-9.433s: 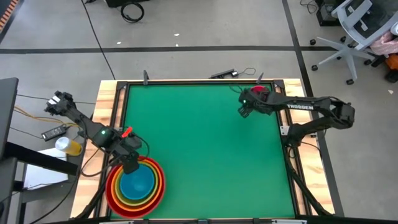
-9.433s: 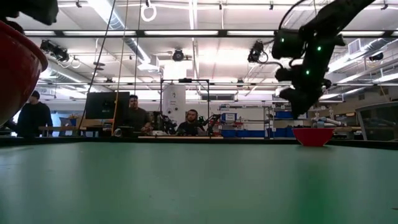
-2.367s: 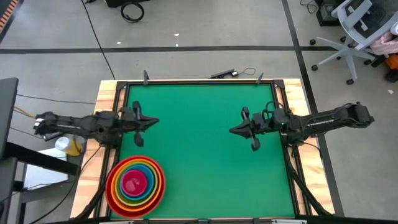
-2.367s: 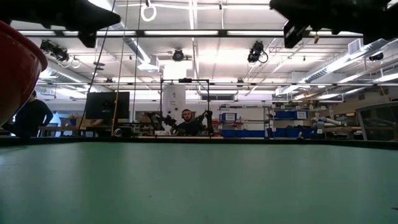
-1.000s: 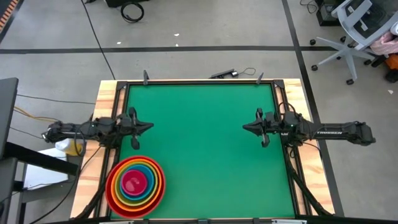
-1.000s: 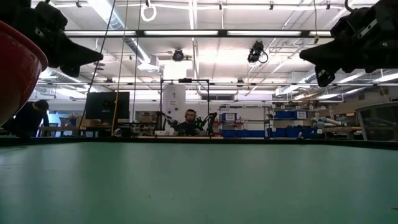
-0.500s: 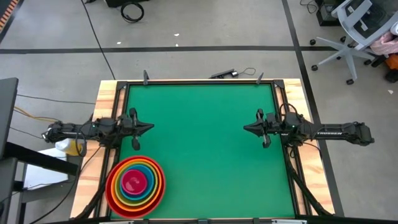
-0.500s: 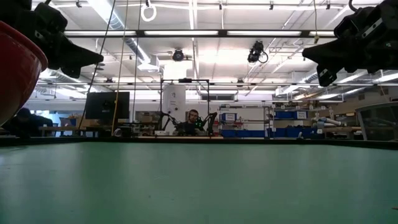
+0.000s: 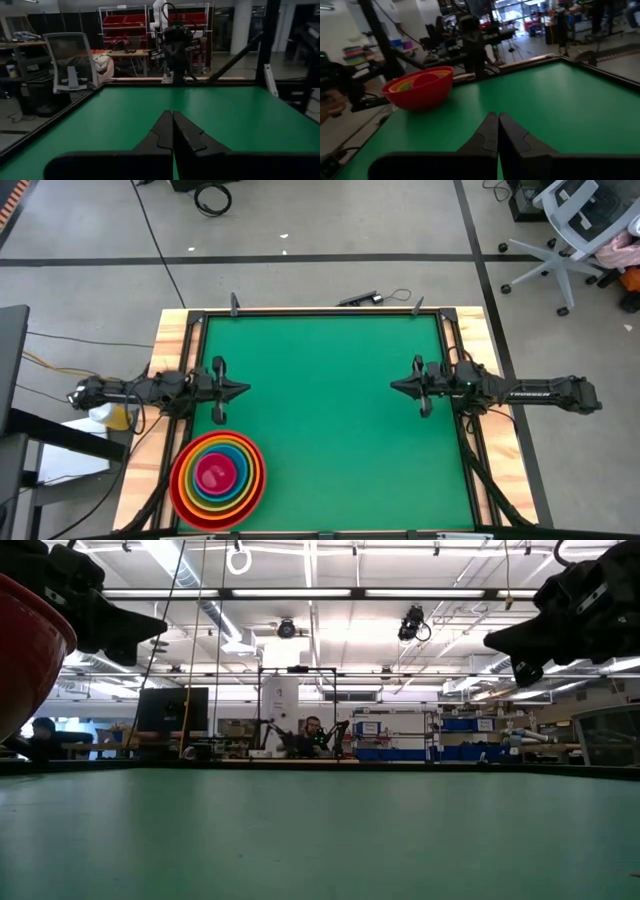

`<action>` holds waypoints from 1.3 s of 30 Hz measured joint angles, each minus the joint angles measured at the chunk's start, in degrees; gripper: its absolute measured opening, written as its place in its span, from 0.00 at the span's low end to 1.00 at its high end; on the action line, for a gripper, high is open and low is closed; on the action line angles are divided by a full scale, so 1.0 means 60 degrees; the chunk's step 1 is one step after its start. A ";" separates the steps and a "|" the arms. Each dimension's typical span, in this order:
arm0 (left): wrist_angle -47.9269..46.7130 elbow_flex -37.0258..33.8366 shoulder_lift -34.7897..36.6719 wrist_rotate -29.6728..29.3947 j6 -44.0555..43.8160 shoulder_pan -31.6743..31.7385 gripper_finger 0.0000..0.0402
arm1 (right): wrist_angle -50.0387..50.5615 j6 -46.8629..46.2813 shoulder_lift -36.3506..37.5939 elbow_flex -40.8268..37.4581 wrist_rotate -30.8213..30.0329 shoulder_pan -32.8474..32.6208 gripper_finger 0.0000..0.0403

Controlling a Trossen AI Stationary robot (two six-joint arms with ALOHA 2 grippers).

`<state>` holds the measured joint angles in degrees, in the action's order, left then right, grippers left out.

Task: Nest bowls inside each other
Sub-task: Return to Home Position

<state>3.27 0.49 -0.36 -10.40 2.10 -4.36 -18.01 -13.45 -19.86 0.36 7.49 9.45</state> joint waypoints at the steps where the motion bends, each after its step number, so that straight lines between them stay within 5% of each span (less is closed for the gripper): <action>1: -0.0001 0.0000 0.0004 0.0114 -0.0068 0.0015 0.00 | 0.0033 0.0004 0.0000 0.0000 -0.0063 0.0000 0.01; 8: -0.0032 -0.0004 0.0000 0.0764 -0.0740 -0.0019 0.00 | 0.0460 -0.0178 0.0000 0.0000 0.0629 -0.0342 0.02; 15: 0.0198 -0.0004 0.0000 0.0770 -0.0198 -0.0051 0.00 | 0.0454 0.0081 0.0000 0.0000 -0.0312 -0.0682 0.02; 39: 0.0280 -0.0011 0.0000 0.0825 -0.0731 -0.0051 0.03 | 0.0443 -0.0555 0.0004 0.0004 -0.0245 -0.0681 0.03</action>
<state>4.95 0.43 -0.36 -5.45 -2.28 -4.67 -15.35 -16.78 -19.84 0.38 6.02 5.37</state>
